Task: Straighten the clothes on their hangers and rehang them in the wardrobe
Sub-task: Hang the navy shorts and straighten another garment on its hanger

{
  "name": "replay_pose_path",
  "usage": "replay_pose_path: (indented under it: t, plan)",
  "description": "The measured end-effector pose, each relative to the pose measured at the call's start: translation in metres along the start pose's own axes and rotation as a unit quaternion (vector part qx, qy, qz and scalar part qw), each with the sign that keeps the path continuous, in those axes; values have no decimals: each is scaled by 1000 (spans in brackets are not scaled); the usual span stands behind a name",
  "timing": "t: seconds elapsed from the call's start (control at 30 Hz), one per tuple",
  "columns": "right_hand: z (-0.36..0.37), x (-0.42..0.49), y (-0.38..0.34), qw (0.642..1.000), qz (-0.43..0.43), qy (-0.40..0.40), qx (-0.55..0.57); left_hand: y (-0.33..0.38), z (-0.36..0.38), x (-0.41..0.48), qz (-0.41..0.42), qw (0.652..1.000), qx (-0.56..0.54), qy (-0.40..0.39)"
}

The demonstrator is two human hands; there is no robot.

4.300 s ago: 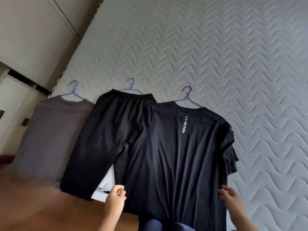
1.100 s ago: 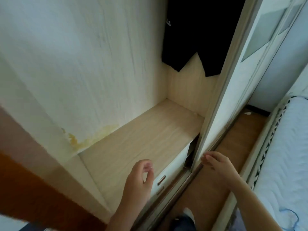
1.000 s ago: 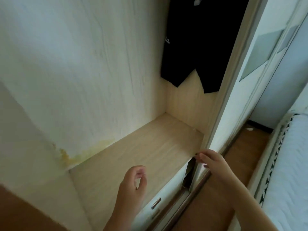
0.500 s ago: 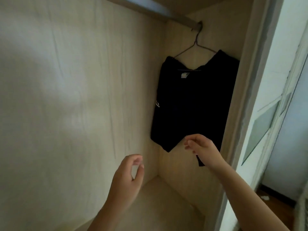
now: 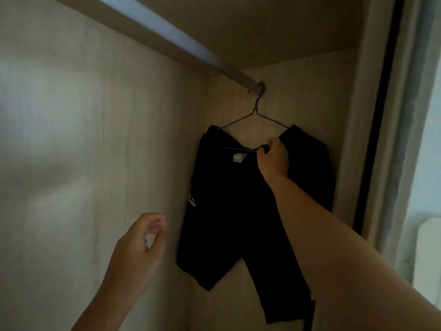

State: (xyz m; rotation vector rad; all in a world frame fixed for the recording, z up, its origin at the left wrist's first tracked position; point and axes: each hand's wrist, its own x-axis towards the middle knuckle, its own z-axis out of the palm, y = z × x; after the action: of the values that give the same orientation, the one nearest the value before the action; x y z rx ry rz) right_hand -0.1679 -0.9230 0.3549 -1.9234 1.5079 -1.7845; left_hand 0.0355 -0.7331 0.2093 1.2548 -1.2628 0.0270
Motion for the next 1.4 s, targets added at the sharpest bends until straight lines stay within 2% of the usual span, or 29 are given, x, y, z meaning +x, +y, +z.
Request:
replay_pose_path:
  t: [0.13, 0.23, 0.33, 0.47, 0.6, 0.87, 0.97, 1.1, 1.4]
  plan:
    - [-6, 29, 13, 979, -40, 107, -169, 8, 16, 17, 11, 1000, -15, 10]
    - [-16, 39, 26, 967, -13, 152, -204, 9, 26, 20, 11, 1000, -24, 5]
    - [-22, 44, 31, 968, 63, 131, -205, 11, 33, 20, 5, 999, -49, -1]
    - [-27, 51, 23, 958, 45, 128, -252, 14, 34, 20, 8, 998, -62, 0]
    - [-32, 56, 11, 956, 95, 76, -266, 14, 23, 23, 7, 997, -70, 21]
    - [-21, 27, -7, 989, 45, -13, -140, 29, 12, 14, 21, 998, -61, 0]
    - [-31, 21, -17, 990, 73, -57, -105, 35, 6, 10, 31, 998, -54, 1]
    - [-46, 22, -36, 990, 109, -95, 5, 43, -5, 5, 45, 998, -40, 5]
    - [-70, -8, -67, 994, 75, -53, -51, 53, -33, -13, 59, 998, -16, 1]
